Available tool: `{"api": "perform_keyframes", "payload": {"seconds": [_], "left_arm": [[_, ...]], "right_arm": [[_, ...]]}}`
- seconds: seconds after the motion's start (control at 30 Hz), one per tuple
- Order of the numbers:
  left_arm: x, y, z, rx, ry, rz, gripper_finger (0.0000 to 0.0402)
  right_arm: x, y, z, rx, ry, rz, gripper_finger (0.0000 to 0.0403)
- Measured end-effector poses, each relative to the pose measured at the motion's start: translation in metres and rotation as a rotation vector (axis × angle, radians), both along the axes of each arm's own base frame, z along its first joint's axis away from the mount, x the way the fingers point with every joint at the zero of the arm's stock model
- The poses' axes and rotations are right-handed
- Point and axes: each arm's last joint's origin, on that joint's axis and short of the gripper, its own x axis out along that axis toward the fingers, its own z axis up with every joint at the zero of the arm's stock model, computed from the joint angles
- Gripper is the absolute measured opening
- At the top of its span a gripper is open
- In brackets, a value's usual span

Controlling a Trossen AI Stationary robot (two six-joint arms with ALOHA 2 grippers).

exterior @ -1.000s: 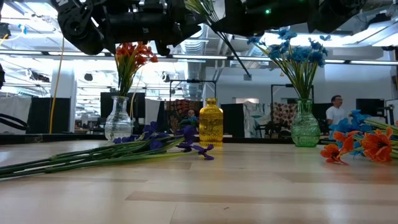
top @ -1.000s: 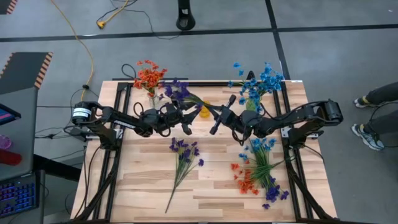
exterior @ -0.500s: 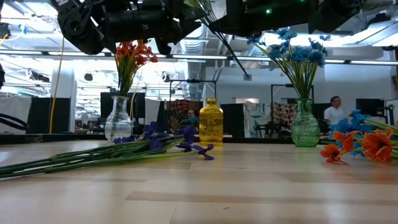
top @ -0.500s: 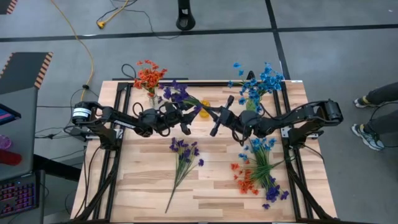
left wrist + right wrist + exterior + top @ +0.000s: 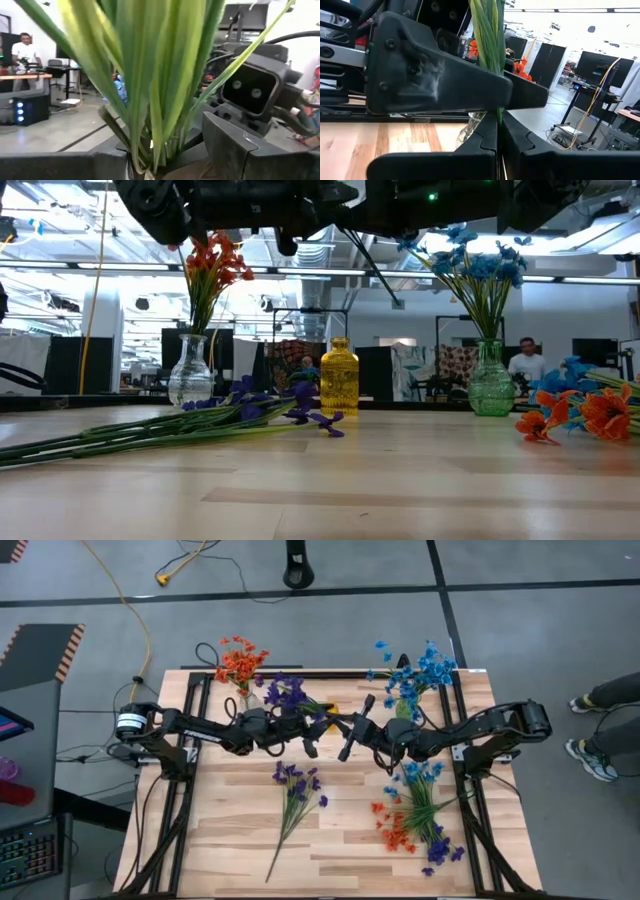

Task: Sort flowers into vase by color
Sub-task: Put the purple bottom left flower into the orange vase

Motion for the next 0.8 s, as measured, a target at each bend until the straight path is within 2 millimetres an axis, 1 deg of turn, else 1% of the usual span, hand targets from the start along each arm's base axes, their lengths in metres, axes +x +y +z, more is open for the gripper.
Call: {"api": "perform_keyframes", "payload": {"seconds": [0.13, 0.23, 0.33, 0.53, 0.67, 0.73, 0.8], "left_arm": [[-0.0001, 0.0017, -0.0010, -0.024, 0.008, 0.060, 0.0161], [-0.0002, 0.0012, -0.0010, -0.026, 0.008, 0.076, 0.0149], [-0.0002, -0.0007, -0.0009, -0.018, 0.011, 0.092, 0.0123], [-0.0002, -0.0011, -0.0008, -0.015, 0.011, 0.096, 0.0057], [-0.0002, -0.0008, -0.0007, -0.013, 0.011, 0.093, 0.0018], [-0.0003, -0.0006, -0.0006, -0.013, 0.010, 0.095, 0.0007], [-0.0004, -0.0005, -0.0006, -0.014, 0.010, 0.096, 0.0005]], "right_arm": [[0.0000, -0.0001, 0.0000, 0.000, 0.000, -0.002, 0.0031], [0.0000, -0.0001, 0.0000, 0.000, 0.000, -0.003, 0.0031], [-0.0001, -0.0004, 0.0000, 0.001, 0.000, -0.005, 0.0031], [-0.0001, -0.0004, 0.0000, 0.001, 0.000, -0.006, 0.0033], [-0.0001, -0.0004, 0.0000, 0.001, 0.000, -0.006, 0.0048], [-0.0001, -0.0004, 0.0000, 0.003, -0.001, -0.006, 0.0058], [-0.0001, -0.0004, 0.0001, 0.003, -0.001, -0.006, 0.0067]]}}
